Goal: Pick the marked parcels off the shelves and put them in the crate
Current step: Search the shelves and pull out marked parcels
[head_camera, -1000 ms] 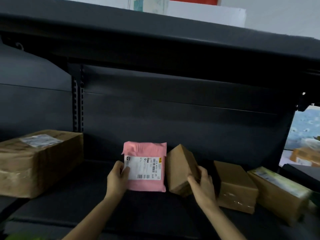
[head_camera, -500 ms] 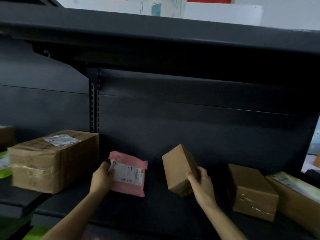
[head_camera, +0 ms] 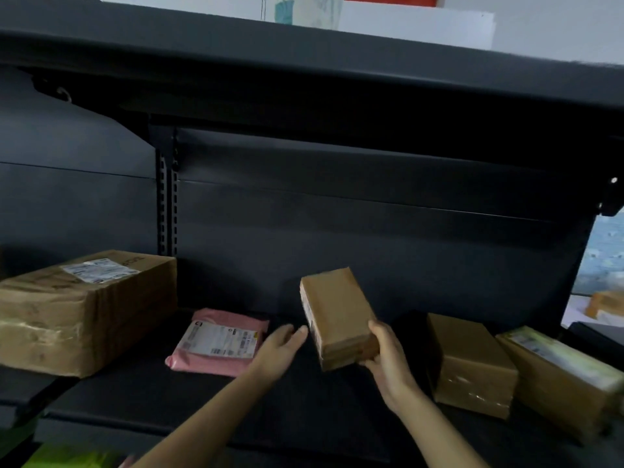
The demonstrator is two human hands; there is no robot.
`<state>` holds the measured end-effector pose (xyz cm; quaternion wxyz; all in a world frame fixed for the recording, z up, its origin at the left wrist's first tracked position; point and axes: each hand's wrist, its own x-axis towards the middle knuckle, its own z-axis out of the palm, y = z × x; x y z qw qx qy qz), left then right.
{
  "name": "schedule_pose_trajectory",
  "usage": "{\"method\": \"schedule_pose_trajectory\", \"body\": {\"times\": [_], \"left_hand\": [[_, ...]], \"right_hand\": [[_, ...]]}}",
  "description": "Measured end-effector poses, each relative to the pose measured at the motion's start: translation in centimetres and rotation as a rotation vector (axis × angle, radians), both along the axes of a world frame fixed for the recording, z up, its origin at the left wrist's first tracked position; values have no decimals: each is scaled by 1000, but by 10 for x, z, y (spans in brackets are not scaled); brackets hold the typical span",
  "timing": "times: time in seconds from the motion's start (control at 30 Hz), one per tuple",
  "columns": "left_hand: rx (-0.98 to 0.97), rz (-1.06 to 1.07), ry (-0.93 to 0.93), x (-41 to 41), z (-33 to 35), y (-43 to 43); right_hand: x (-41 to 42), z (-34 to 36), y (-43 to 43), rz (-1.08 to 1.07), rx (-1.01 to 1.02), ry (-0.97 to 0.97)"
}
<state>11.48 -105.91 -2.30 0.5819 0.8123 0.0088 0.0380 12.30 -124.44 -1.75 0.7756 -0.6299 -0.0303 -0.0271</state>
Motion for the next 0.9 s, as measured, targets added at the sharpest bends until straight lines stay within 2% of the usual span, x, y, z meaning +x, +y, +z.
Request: {"method": "schedule_pose_trajectory", "body": {"times": [0.07,0.13,0.23,0.37,0.47,0.57,0.63,0.77,0.83,0.9], "left_hand": [[-325,-165,127,-1,-2,-18],[-476,-197,122,-2,-2,-25],[-518,-230,13,-3,-3,-29],[-466,-379,-37,-5,-4,-38],[-449,-362,-35,-4,-6,-47],[-439,-353,-36,-4,-8,-52],[-445,-321,-26,-2,-10,-55],[-469,-205,13,3,-17,-65],[-483,-171,34,5,-18,-73],[-497,-141,46,7,-17,-80]], "right_hand": [[-4,1,-5,53,58,53],[-6,-2,-13,19,3,80],[-7,-5,-25,-52,-158,51],[-12,-5,-28,-62,-183,19],[-14,-3,-32,-67,-247,23],[-13,2,-46,-140,-567,-55],[-10,8,-63,-294,-852,-166],[-12,20,-108,-641,-1163,-312],[-12,24,-127,-722,-1361,-248],[-10,28,-136,-641,-1503,-13]]}}
